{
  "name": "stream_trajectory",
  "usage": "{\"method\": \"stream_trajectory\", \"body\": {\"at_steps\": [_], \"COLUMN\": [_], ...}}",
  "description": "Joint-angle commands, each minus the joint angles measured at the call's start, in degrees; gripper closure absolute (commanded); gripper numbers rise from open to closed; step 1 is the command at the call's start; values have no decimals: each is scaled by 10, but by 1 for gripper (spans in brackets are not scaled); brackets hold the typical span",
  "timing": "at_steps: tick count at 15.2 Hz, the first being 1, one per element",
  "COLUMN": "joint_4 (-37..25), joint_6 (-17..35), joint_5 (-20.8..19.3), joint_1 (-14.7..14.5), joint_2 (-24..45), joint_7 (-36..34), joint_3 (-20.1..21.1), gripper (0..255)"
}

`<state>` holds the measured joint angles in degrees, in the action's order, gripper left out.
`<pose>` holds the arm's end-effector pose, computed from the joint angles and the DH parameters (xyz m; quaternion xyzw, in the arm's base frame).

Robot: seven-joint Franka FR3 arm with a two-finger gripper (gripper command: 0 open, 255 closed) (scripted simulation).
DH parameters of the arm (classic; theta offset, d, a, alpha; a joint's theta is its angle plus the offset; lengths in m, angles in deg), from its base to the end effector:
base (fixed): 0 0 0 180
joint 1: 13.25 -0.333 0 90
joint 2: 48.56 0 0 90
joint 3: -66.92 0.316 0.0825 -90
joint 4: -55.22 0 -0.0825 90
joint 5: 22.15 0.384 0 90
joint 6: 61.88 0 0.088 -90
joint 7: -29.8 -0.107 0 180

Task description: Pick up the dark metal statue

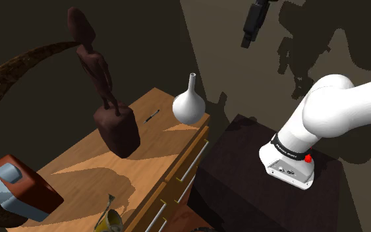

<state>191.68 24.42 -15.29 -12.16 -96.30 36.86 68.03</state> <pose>0.2872 0.0154 0.5876 -0.9965 -0.0609 0.0177 0.0539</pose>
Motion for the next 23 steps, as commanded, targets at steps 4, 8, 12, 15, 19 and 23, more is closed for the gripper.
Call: {"method": "stream_trajectory", "body": {"at_steps": [4,8,12,15,19,23], "joint_4": [41,81,103,107,96,64], "joint_6": [73,174,278,356,454,535], "joint_5": [19,40,50,46,18,-43], "joint_1": [-7,-15,-15,-2,40,125], "joint_2": [-16,-17,5,36,89,146], "joint_7": [-44,-103,-167,-221,-305,-407], "joint_3": [49,120,197,261,358,478], "gripper": [0,0,0,0,0,0]}}
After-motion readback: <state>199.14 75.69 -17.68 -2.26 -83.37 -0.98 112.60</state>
